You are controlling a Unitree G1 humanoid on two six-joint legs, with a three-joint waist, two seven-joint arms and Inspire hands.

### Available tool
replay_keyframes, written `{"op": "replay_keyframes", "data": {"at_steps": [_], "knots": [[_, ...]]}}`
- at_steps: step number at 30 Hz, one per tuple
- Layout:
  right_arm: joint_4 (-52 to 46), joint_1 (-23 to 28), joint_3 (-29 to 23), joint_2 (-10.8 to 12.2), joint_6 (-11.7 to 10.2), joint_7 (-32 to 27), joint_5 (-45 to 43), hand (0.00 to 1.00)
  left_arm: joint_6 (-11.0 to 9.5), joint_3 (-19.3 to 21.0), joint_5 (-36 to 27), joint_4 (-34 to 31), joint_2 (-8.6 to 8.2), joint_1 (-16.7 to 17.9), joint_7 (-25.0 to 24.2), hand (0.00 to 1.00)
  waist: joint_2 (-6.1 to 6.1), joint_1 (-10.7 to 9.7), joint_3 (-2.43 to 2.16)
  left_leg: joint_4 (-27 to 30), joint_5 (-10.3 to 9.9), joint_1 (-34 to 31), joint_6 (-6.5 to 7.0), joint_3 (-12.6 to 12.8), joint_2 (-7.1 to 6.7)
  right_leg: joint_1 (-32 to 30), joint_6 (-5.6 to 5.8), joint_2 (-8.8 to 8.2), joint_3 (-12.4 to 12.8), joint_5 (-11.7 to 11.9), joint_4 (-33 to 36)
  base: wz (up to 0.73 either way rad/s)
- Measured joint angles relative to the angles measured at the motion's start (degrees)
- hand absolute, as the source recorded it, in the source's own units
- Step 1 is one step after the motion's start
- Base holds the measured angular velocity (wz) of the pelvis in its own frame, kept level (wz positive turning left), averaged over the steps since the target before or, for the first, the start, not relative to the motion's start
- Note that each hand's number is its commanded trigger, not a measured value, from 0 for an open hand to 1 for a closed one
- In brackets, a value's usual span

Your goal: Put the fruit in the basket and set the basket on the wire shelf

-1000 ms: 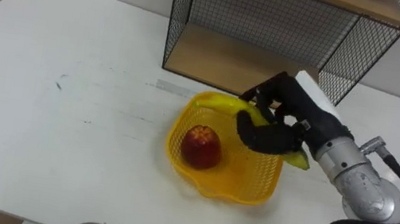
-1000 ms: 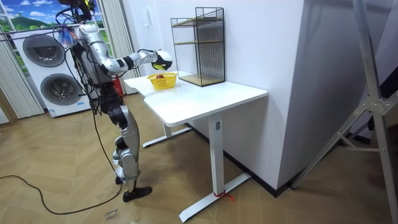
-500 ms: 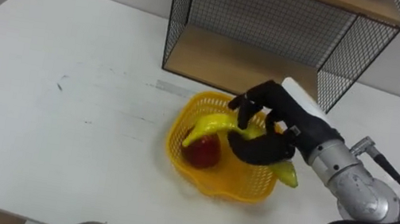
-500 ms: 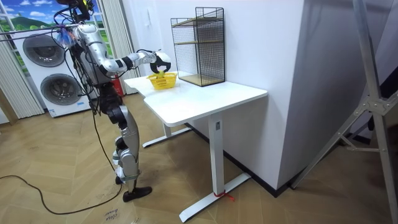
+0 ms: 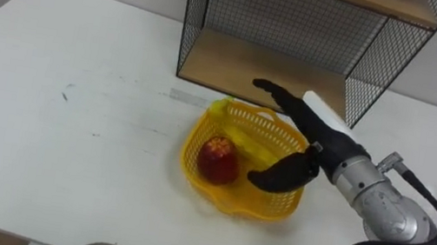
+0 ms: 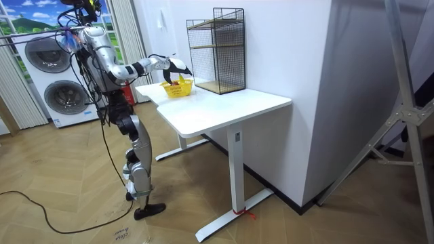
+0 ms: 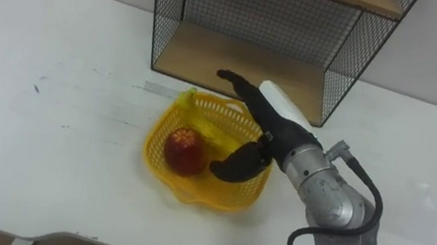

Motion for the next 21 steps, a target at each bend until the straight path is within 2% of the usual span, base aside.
{"op": "replay_keyframes", "data": {"at_steps": [3, 7, 12, 15, 17, 21], "knots": [[0.0, 1.2, 0.0, 0.0, 0.0, -0.1, 0.2, 0.0, 0.0, 0.1, -0.8, 0.5, -0.01, 0.0, 0.1, 0.0, 0.07, -0.2, -0.05, 0.0, 0.0, 0.0, 0.0, -0.1, 0.0, 0.1, 0.0, -0.01, -0.1, 0.0, 0.0, 0.02], [0.0, 2.1, -0.1, 0.1, 0.1, -0.7, 1.2, 0.0, 0.0, 0.3, -5.7, 1.3, -0.04, 1.0, 0.2, 0.0, 0.1, -1.5, -0.04, 0.1, 0.0, 0.0, 0.0, -0.3, 0.0, 0.2, 0.0, -0.1, -0.4, 0.0, 0.0, 0.02], [0.3, 2.1, -3.2, 0.1, 0.0, -4.0, 6.8, 0.0, -0.5, 2.1, -9.0, 3.7, -0.12, 1.5, 1.8, 0.0, 0.06, -1.7, -0.02, 0.1, 0.0, 0.0, 0.0, -0.3, -0.04, 0.2, 0.0, -0.07, 0.1, 0.0, -0.1, 0.0], [0.3, 2.2, -6.4, 0.1, -0.1, -6.2, 11.3, 0.0, -1.7, 5.7, -14.0, 4.2, -0.22, 2.8, 2.8, 0.0, 0.08, -1.9, -0.02, 0.2, 0.0, 0.0, 0.0, -0.3, -0.04, 0.3, 0.0, -0.09, 0.0, 0.0, -0.2, 0.0], [0.2, 2.2, -9.3, 0.5, -0.3, -9.1, 13.8, 0.0, -2.6, 10.5, -19.7, 5.9, -0.27, 3.6, 4.1, 0.0, 0.21, -1.8, 0.04, 0.2, 0.0, 0.1, 0.0, -0.4, -0.04, 0.4, 0.0, -0.08, 0.0, 0.0, -0.2, 0.0], [0.2, 4.1, -12.2, 0.6, -0.7, -13.7, 15.1, 0.0, -2.7, 17.0, -30.4, 6.2, -0.23, 5.1, 8.2, 0.0, 0.43, -1.5, 0.08, 0.1, 0.0, 0.1, 0.0, -0.5, -0.04, 0.4, 0.0, -0.13, -0.5, 0.0, -0.2, 0.0]]}}
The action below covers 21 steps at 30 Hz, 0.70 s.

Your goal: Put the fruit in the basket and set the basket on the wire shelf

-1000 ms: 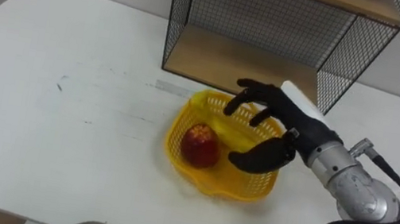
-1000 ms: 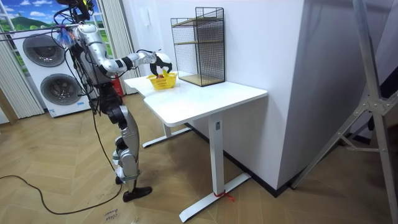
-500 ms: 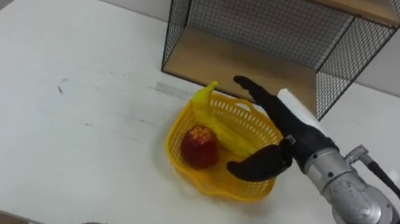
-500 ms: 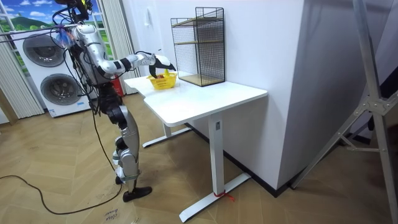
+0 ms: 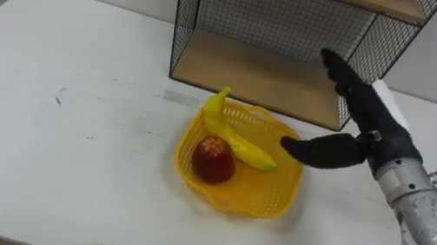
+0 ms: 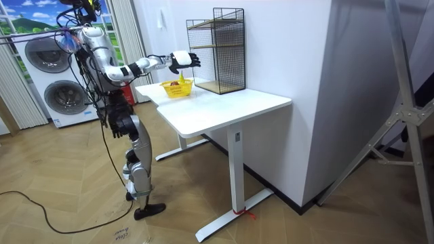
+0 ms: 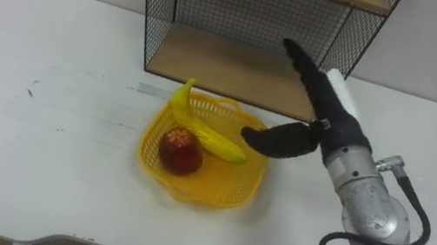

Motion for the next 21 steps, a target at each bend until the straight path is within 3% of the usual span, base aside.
{"op": "replay_keyframes", "data": {"at_steps": [4, 6, 8, 12, 15, 17, 21], "knots": [[0.0, 3.7, -3.5, -0.1, 0.1, -4.7, 6.0, 0.0, -0.9, 10.1, -13.9, -0.4, -0.19, 1.6, 6.7, 0.0, 0.63, 0.1, 0.02, -0.1, 0.0, -0.1, 0.01, -0.3, -0.16, 0.2, 0.0, -0.08, 0.1, 0.0, -0.5, 0.01], [0.0, 5.1, -6.7, -0.1, 0.2, -8.2, 8.9, 0.0, -1.7, 18.0, -23.4, -0.5, -0.14, 1.9, 12.1, 0.0, 1.29, 0.5, -0.17, -0.2, 0.0, 0.0, 0.01, -0.5, -0.17, 0.2, 0.01, -0.11, 0.1, 0.0, -0.6, 0.0], [0.0, 6.1, -9.1, -0.2, 0.2, -11.2, 10.0, 0.0, -2.3, 23.0, -29.1, -1.4, -0.11, 2.3, 16.3, 0.0, 1.84, 0.4, -0.39, -0.2, 0.0, 0.2, 0.03, -0.8, -0.23, 0.5, 0.05, -0.17, -0.2, 0.0, -0.7, 0.04], [-0.2, 8.5, -11.7, -0.3, 0.2, -16.7, 10.0, 0.0, -2.6, 27.7, -33.7, -7.1, -0.1, 2.8, 26.3, 0.0, 2.9, 0.3, -0.35, -0.2, 0.0, 0.9, 0.03, -1.1, -0.3, 1.1, 0.18, -0.19, -0.4, -0.1, -0.8, 0.04], [-0.2, 9.9, -13.1, -0.3, 0.2, -20.6, 10.0, 0.0, -3.7, 28.9, -35.9, -16.0, 1.55, 2.2, 34.1, 0.0, 3.13, 0.0, -0.39, -0.2, 0.1, 0.3, 0.01, -2.3, -0.55, 1.1, 0.24, -0.28, -0.8, -0.5, -0.8, 0.16], [-0.2, 11.5, -14.4, -0.4, 0.2, -23.5, 9.8, 0.0, -5.1, 31.8, -35.7, -23.7, 3.04, 1.5, 39.9, 0.0, 3.64, 0.8, -0.72, -0.2, 0.1, 0.5, 0.02, -2.1, -0.64, 0.9, 0.28, -0.4, -0.7, -0.6, -0.7, -0.02], [-0.2, 14.5, -16.5, -0.4, -0.1, -27.0, 9.8, 0.0, -7.7, 33.2, -32.8, -39.3, 3.46, 1.7, 48.2, 0.0, 4.39, 1.8, -0.89, -0.4, 0.1, 0.9, 0.17, -1.9, -0.84, 0.8, 0.37, -0.6, -0.3, -0.6, -0.5, -0.06]]}}
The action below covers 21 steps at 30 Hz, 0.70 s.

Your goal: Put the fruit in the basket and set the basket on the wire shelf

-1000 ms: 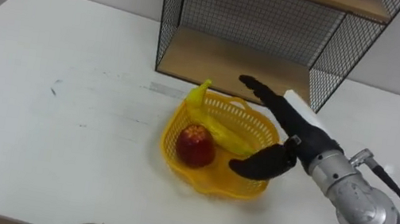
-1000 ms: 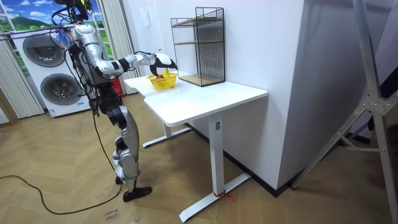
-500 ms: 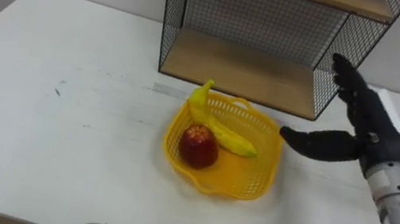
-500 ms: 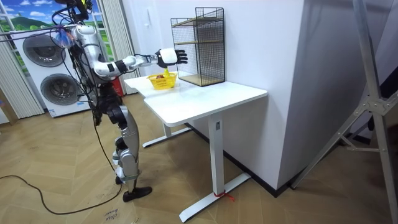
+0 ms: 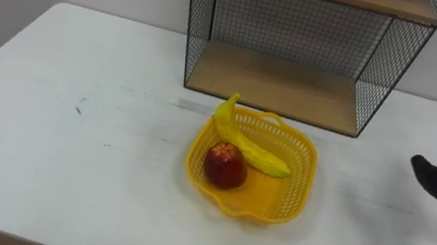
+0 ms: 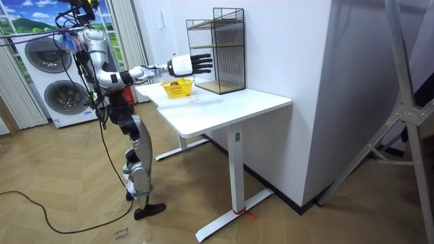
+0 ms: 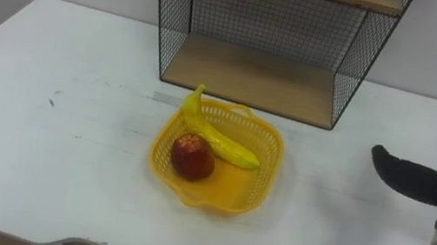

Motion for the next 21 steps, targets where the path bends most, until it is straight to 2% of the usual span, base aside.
{"op": "replay_keyframes", "data": {"at_steps": [2, 4, 5, 9, 12, 16, 18, 21], "knots": [[0.2, 1.1, -0.8, 0.4, 0.0, -0.8, 0.0, 0.0, -0.5, 0.2, 4.8, -8.6, -0.03, 0.1, 3.9, 0.0, 0.45, 0.0, -0.03, -0.3, 0.0, 0.0, 0.06, 0.0, -0.11, -0.3, 0.08, -0.04, 0.3, 0.0, 0.0, -0.04], [0.4, 1.3, -1.1, 0.6, 0.0, -1.5, 0.1, 0.0, -0.5, 0.0, 8.6, -15.9, -0.1, 0.7, 5.8, 0.0, 0.44, -0.3, -0.03, -0.3, 0.1, 0.0, 0.1, -0.2, -0.14, -0.3, 0.09, -0.02, 0.2, 0.0, 0.0, 0.0], [0.4, 1.3, -1.6, 0.6, 0.0, -2.0, 0.4, 0.0, -0.5, -0.1, 12.2, -20.4, -0.1, 0.7, 6.4, 0.0, 0.49, -0.3, 0.0, -0.3, 0.1, 0.0, 0.12, -0.3, -0.14, -0.2, 0.09, -0.03, 0.1, 0.0, 0.0, 0.0], [0.4, 1.2, -1.9, -0.1, 0.0, -2.1, 4.2, 0.0, -0.5, -0.7, 20.2, -32.3, 0.04, 0.4, 5.7, 0.0, 0.5, -0.7, 0.07, -0.3, 0.1, 0.0, 0.12, -0.3, -0.13, 0.1, 0.09, -0.01, 0.1, 0.0, -0.2, 0.0], [0.4, 1.1, -1.8, -0.1, -0.1, -2.0, 6.0, 0.0, -0.5, -1.3, 20.7, -35.1, 0.55, -0.4, 4.0, 0.0, 0.74, -0.5, 0.19, -0.2, 0.1, 0.0, 0.12, -0.3, -0.16, 0.1, 0.09, -0.02, 0.1, 0.0, -0.2, 0.0], [0.6, 0.9, -1.8, -0.1, -0.2, -0.7, 11.9, 0.0, -0.5, -4.8, 20.3, -39.2, 0.52, -0.6, -1.0, 0.0, 0.91, -1.7, 0.52, 0.2, -0.1, -0.5, 0.27, -1.0, -0.23, -0.2, 0.21, -0.13, -0.5, -0.1, -0.3, 0.08], [1.0, 0.5, -1.7, -0.1, -0.5, 0.7, 16.1, 0.0, -0.5, -6.8, 15.1, -41.9, 0.53, -0.6, -5.4, 0.0, 1.07, -2.2, 0.7, 0.3, -0.1, -0.7, 0.27, -0.7, -0.24, -0.4, 0.22, -0.15, -0.5, -0.1, -0.2, 0.03], [2.2, -0.1, -1.4, 0.4, -0.7, 2.6, 19.3, 0.0, -0.5, -10.9, 11.2, -42.4, 0.48, -0.7, -9.6, 0.0, 1.27, -2.6, 1.1, 0.2, -0.1, -0.1, 0.28, -0.4, -0.24, -0.2, 0.22, -0.16, -0.5, -0.1, -0.1, -0.03]]}}
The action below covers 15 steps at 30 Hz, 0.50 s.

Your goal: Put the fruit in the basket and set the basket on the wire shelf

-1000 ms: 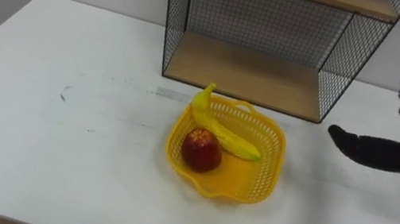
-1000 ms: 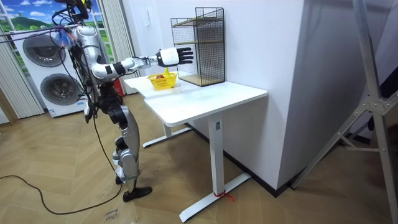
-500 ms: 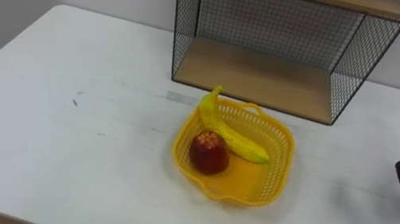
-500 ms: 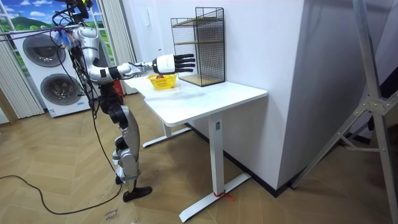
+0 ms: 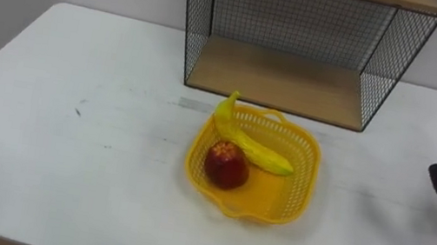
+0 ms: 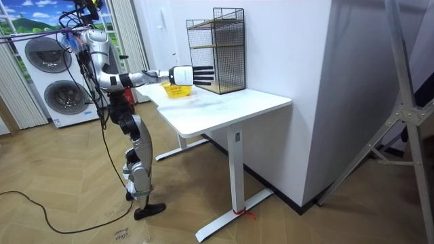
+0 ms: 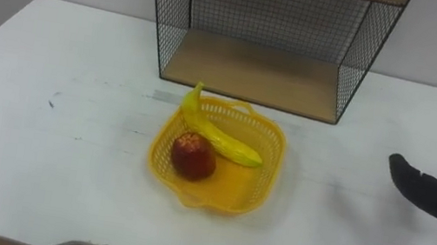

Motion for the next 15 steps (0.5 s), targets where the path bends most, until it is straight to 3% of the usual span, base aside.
{"op": "replay_keyframes", "data": {"at_steps": [2, 4, 7, 12, 15], "knots": [[2.6, -0.9, 1.1, 0.8, -0.2, 1.9, 2.0, 0.0, 0.4, -4.1, -1.4, 0.0, -0.08, 0.0, -4.3, 0.0, -0.07, -0.6, 0.4, -0.1, 0.0, 0.0, 0.0, 0.2, 0.04, -0.1, 0.0, 0.03, 0.0, 0.0, 0.0, -0.04], [3.4, -0.9, 2.2, 1.0, -0.2, 3.0, 3.8, 0.0, 0.5, -6.2, -4.0, 0.0, -0.14, 0.0, -7.5, 0.0, 0.0, -1.3, 0.48, -0.2, 0.0, 0.0, 0.0, 0.3, 0.04, -0.2, 0.0, 0.03, 0.1, 0.0, 0.0, -0.03], [4.7, -0.9, 3.7, 1.6, -0.8, 5.4, 5.1, 0.0, 0.5, -10.3, -7.5, 0.2, -0.16, -0.2, -12.0, 0.0, -0.18, -2.4, 0.49, -0.4, 0.0, 0.1, 0.0, 0.7, 0.08, 0.0, 0.0, 0.12, 0.4, 0.0, -0.1, -0.07], [8.1, -0.7, 7.1, 2.1, -1.6, 9.2, 5.2, 0.0, 1.0, -16.4, -7.3, 3.3, -0.94, -1.4, -21.1, 0.0, -0.61, -2.4, 0.48, -0.5, 0.0, 0.1, 0.0, 1.7, 0.21, -0.7, -0.03, 0.3, 1.9, 0.1, 0.1, -0.16], [8.2, 0.0, 10.4, 3.1, -1.6, 11.2, 5.2, 0.0, 1.6, -20.8, -7.0, 3.9, -2.77, -1.4, -26.2, 0.0, -1.13, -2.4, 0.41, -0.5, 0.0, 0.4, 0.0, 1.7, 0.22, -0.8, -0.03, 0.37, 2.7, 0.1, 0.1, -0.09]]}}
